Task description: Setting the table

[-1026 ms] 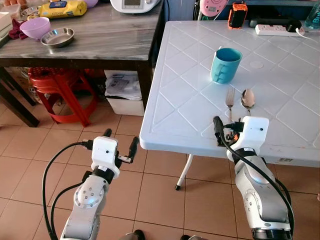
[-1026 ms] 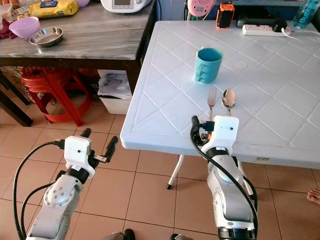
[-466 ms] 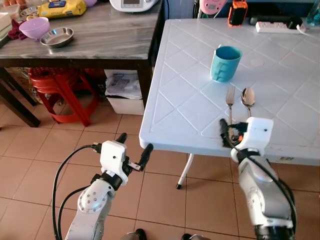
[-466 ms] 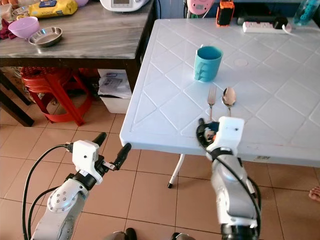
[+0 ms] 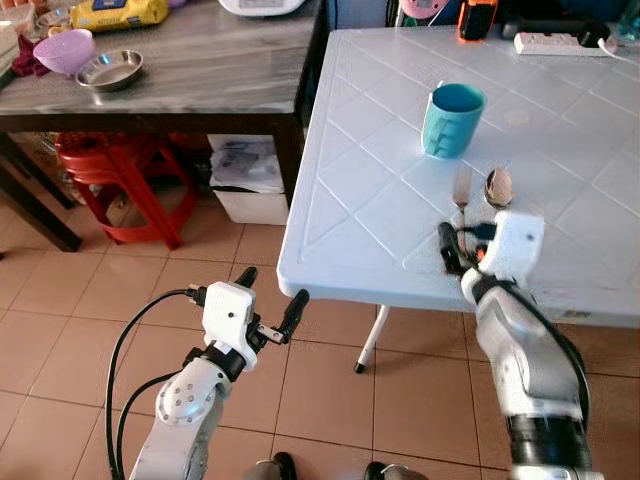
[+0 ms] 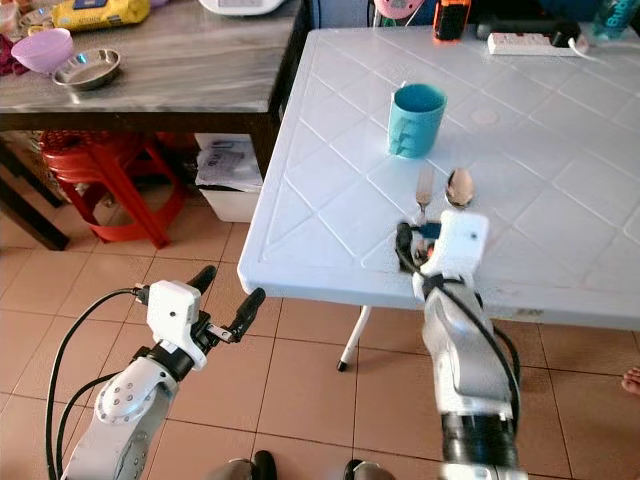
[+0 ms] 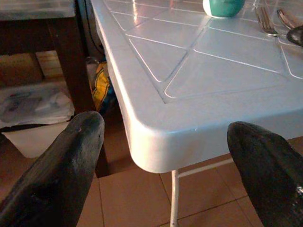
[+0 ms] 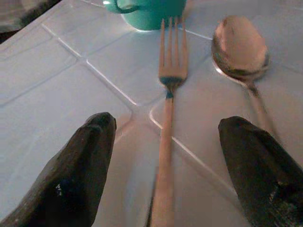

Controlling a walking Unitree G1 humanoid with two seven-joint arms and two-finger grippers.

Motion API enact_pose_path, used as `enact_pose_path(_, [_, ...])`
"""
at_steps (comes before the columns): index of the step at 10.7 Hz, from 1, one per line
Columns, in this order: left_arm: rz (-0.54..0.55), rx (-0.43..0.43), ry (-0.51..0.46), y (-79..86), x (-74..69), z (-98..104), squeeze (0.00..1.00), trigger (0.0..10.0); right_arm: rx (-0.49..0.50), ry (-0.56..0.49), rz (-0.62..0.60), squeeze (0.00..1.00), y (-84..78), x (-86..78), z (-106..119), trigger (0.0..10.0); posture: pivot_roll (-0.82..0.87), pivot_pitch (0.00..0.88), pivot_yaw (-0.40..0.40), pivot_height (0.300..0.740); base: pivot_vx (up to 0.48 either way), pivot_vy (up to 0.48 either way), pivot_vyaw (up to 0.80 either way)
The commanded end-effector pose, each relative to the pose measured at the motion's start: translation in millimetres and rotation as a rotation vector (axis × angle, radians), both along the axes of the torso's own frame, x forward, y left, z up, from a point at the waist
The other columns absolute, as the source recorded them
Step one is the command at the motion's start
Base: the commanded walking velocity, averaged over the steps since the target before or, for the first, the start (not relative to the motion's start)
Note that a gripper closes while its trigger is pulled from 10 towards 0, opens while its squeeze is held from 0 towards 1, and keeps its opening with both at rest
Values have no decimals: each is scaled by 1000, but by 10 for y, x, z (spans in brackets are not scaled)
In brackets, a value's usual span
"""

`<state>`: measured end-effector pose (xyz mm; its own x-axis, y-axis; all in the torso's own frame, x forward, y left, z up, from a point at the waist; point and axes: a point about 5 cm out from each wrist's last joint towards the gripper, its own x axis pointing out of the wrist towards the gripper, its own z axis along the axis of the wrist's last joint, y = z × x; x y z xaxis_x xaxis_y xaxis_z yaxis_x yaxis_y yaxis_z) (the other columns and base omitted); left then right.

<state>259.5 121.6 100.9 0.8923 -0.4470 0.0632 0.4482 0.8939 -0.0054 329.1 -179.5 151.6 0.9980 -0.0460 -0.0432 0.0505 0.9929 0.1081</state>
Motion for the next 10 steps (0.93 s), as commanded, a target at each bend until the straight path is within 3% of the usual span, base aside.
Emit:
enact_pose_path(1, [-5,12,10,23,-30,-14,0,10000,11,28,27,0,26,15,-30,10000,-34,219,79,740,0,0,0])
enact_pose_path(6, [-9,13,21,16,-48,-28,0,10000,-10,82,69,0,-85,204,89,10000,-35,223,78,740,0,0,0])
enact_pose_path(7, [-12,14,23,11,-51,-29,0,10000,-7,107,105,0,-59,241,89,6824,-37,225,77,740,0,0,0])
enact_pose_path(8, [-14,15,24,4,-52,-25,0,10000,-12,128,151,0,-5,278,76,0,-37,225,77,740,0,0,0])
enact_pose_path(10, [-15,17,26,7,-65,-20,0,10000,-25,134,206,0,84,338,126,0,-30,228,77,740,0,0,0])
